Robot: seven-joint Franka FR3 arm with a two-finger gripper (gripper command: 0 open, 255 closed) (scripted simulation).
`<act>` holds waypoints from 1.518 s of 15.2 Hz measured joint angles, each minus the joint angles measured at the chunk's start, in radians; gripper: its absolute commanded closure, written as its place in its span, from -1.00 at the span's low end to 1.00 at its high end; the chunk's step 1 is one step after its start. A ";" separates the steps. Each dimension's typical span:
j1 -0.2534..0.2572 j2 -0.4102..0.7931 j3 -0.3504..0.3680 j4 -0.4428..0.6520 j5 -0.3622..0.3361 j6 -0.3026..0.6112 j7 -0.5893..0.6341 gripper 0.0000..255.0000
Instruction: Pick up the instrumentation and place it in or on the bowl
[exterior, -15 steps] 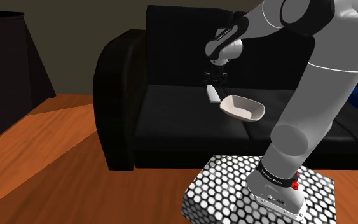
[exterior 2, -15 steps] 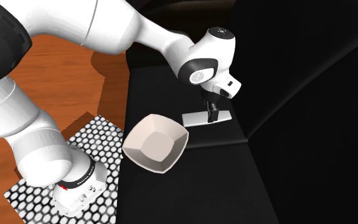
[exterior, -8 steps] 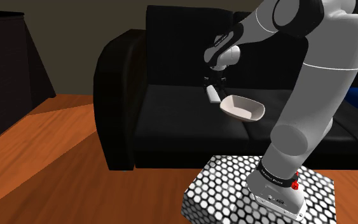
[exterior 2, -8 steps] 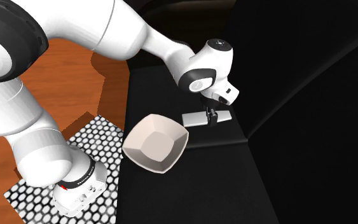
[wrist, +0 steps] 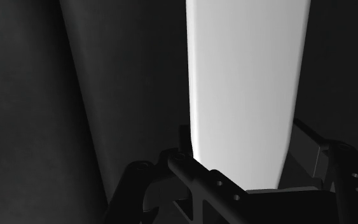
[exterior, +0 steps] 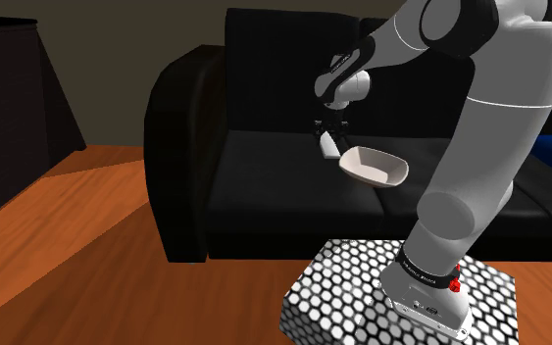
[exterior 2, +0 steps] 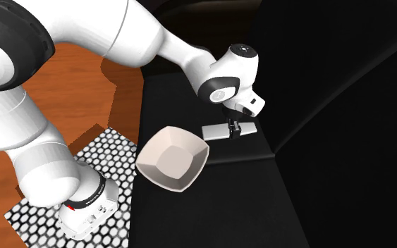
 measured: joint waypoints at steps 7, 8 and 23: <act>0.000 0.000 0.000 0.000 0.000 0.000 0.000 1.00; 0.000 0.000 0.000 0.000 0.000 0.000 0.000 1.00; 0.008 -0.104 -0.004 0.076 -0.046 -0.174 0.031 1.00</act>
